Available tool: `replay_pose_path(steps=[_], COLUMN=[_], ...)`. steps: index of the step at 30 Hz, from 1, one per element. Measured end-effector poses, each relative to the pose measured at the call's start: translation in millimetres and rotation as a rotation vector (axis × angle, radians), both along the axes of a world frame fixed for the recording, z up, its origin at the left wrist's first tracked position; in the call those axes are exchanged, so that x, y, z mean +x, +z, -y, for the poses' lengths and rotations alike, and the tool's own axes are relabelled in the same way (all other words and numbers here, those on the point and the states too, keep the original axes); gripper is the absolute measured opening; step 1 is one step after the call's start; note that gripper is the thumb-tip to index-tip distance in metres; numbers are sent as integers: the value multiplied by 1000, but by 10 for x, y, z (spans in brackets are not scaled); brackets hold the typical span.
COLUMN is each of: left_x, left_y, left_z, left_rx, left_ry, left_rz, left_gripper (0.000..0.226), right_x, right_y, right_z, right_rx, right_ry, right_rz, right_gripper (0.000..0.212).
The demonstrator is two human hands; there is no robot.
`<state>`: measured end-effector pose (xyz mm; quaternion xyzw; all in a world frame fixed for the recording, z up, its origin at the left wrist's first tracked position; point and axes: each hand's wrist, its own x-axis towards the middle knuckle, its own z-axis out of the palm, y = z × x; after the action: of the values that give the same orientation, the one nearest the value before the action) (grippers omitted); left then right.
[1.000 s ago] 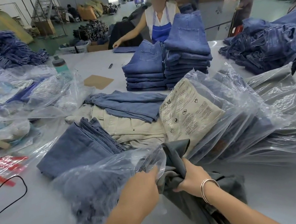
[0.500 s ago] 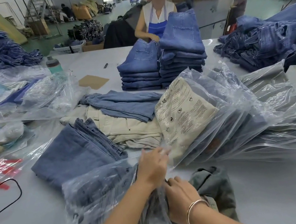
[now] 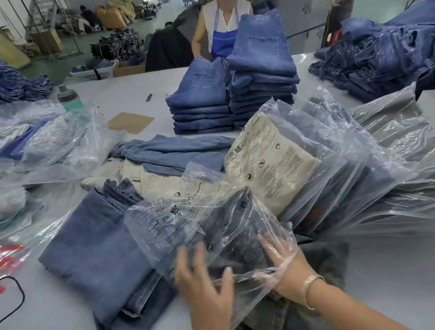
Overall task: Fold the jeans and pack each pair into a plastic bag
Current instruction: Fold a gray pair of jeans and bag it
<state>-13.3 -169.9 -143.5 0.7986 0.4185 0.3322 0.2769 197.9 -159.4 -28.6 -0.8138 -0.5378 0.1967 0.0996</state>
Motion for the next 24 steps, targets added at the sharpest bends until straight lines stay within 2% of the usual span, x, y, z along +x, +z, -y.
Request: replay_pose_path(steps=[1, 2, 3, 5, 6, 7, 9, 10, 12, 14, 16, 17, 18, 19, 20, 21, 23, 24], left_x=[-49, -125, -203, -233, -193, -159, -76, -37, 43, 104, 179, 211, 233, 227, 184, 114, -42, -101], left_y=[-62, -173, -240, -378, -437, -485, -520, -510, -520, -513, -499, -499, -495, -515, -516, -525, -576, -615], left_z=[-64, -136, -203, -296, -320, -349, -421, -460, -482, -428, -333, -290, -254, -223, -189, -163, -125, -115], left_rx=[-182, -358, -553, -944, -1084, -1146, -1218, -1255, -1261, -1245, -1211, -1207, -1215, -1229, -1259, -1283, -1293, -1297], left_ry=[256, 459, 579, 561, 484, 430, 422, 426, 389, 346, 317, 298, 291, 293, 290, 280, 242, 222], left_rz=[56, 122, 195, 341, 343, 319, 330, 347, 344, 330, 319, 321, 324, 323, 324, 320, 301, 299], left_gripper=[77, 77, 69, 48, 54, 68, 91, 95, 92, 86, 87, 87, 85, 83, 82, 83, 91, 91], right_x=[-589, -563, -466, -453, -443, -446, -489, -459, -358, -327, -396, -455, -489, -502, -500, -481, -431, -385], right_y=[-669, -1150, -1242, -1534, -1533, -1509, -1552, -1534, -1389, -1268, -1224, -1206, -1220, -1244, -1278, -1310, -1294, -1289], right_z=[705, 1132, 1300, 1425, 1353, 1255, 1133, 1047, 887, 741, 616, 554, 479, 420, 360, 300, 266, 288], right_rx=[98, -3, -55, -91, -97, -112, -111, -109, -63, 13, 177, 283, 370, 435, 445, 412, 203, 106], right_ry=[-58, -266, -156, -251, -269, -266, -300, -322, -391, -533, -642, -690, -754, -807, -854, -870, -797, -735], right_rz=[-33, -41, -93, 45, 101, 147, 116, 97, 54, -92, -249, -330, -398, -456, -499, -507, -434, -413], right_gripper=[91, 92, 96, 108, 114, 118, 120, 109, 60, 38, 15, 18, 33, 39, 36, 28, 7, 18])
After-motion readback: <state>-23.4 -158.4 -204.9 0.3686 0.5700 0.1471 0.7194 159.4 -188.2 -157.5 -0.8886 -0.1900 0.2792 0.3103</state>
